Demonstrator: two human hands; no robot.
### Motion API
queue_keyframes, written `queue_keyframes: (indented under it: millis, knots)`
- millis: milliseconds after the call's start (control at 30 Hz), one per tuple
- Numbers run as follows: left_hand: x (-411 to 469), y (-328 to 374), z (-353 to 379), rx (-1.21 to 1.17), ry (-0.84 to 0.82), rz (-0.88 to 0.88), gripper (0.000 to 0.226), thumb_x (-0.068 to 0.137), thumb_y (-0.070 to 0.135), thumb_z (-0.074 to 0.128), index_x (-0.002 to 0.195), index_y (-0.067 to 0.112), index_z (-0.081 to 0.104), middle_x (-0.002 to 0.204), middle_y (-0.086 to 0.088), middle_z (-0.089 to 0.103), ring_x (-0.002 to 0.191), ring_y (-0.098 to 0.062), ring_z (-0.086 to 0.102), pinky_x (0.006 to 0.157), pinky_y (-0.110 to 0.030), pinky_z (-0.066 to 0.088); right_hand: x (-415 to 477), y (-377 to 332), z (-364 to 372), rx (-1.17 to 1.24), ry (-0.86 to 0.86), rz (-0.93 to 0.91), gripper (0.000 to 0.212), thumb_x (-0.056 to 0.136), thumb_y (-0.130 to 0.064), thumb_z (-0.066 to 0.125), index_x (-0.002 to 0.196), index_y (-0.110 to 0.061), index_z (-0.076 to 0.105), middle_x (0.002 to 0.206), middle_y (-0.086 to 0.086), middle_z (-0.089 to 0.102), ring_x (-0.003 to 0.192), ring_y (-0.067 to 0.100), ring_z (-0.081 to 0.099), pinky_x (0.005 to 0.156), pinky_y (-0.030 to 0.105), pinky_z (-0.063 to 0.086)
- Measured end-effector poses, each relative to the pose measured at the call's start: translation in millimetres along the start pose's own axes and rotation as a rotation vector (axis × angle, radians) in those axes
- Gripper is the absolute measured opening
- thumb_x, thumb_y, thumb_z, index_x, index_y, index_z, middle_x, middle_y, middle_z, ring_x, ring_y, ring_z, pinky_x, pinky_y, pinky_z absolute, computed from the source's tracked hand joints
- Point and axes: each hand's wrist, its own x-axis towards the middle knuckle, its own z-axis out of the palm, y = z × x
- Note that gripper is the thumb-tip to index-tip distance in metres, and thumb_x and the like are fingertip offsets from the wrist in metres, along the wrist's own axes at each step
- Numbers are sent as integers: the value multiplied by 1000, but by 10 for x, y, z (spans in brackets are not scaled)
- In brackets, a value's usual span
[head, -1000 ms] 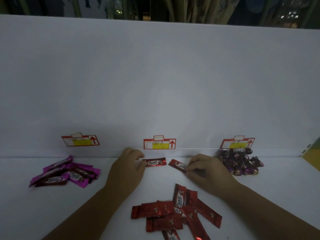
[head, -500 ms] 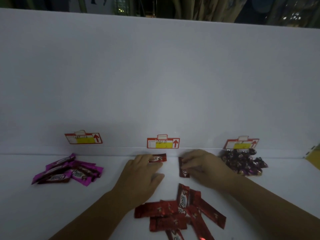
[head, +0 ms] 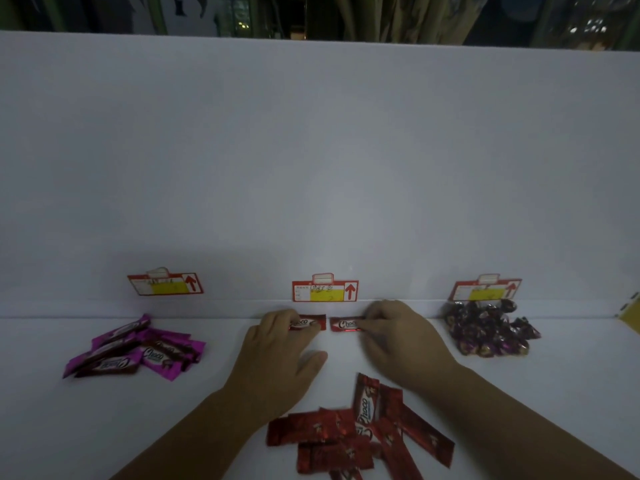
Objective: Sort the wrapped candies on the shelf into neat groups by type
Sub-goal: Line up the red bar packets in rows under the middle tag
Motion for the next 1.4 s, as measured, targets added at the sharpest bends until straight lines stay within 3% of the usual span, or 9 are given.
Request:
queue_keyframes:
  millis: [233,633,733,867,933,1000,1100,1300,1400]
  knots:
    - [-11,13,-25,19,-5,-2,59,86,61,22,140,39,32,143,11,30,131,-9,21,106,-31,20,-19,33,5,73,-25,29,26,85,-22,57,108,-18,69,103,-3,62,99,15,53,88,29,44]
    - [-17,34,-52,-5,-41,-8,61,84,66,28,139,41,30,144,11,27,132,-10,16,105,-34,17,-31,23,-18,147,-41,87,26,81,-11,60,104,-15,70,105,-3,60,101,12,52,87,22,40]
    - [-23,69,-106,-6,-39,6,56,87,62,33,139,41,32,145,11,28,133,-11,15,107,-35,16,-10,9,-70,264,-24,138,22,81,-8,62,95,-22,70,96,-8,63,87,9,57,78,20,45]
    - [-14,222,-255,-173,29,86,41,88,43,54,127,31,54,133,11,44,126,-9,31,105,-29,24,21,-36,-319,436,-271,251,18,86,-17,63,85,-34,69,81,-19,65,66,-2,58,63,12,46]
    - [-15,340,-318,-314,-57,66,31,86,35,60,116,29,62,113,15,54,108,-3,46,89,-19,36,-24,-35,-458,379,-407,229,10,85,-28,65,94,-33,68,89,-16,65,75,-2,59,70,13,49]
    - [-30,453,-348,-365,-224,7,29,82,40,64,109,31,62,98,19,58,88,1,52,72,-13,38,-123,-64,-561,293,-551,209,29,80,-45,66,107,-35,62,100,-19,60,86,-1,58,75,16,48]
    - [-53,602,-324,-303,-323,-28,37,73,52,67,103,33,60,88,18,54,78,0,50,66,-16,39,-302,-106,-581,141,-584,149,53,72,-56,67,120,-34,56,107,-21,49,91,-3,50,73,11,38]
    - [17,802,-354,-318,-407,-79,20,73,38,73,86,28,61,84,15,54,79,-4,52,65,-17,40,-433,-155,-588,146,-462,166,26,73,-43,73,95,-34,65,97,-16,53,85,-3,51,72,13,43]
    - [73,849,-420,-379,-462,-95,13,71,27,77,80,24,68,78,13,61,77,-6,58,67,-18,45,-432,-135,-613,262,-453,262,14,73,-31,75,82,-27,65,83,-14,58,71,-4,54,62,10,43]
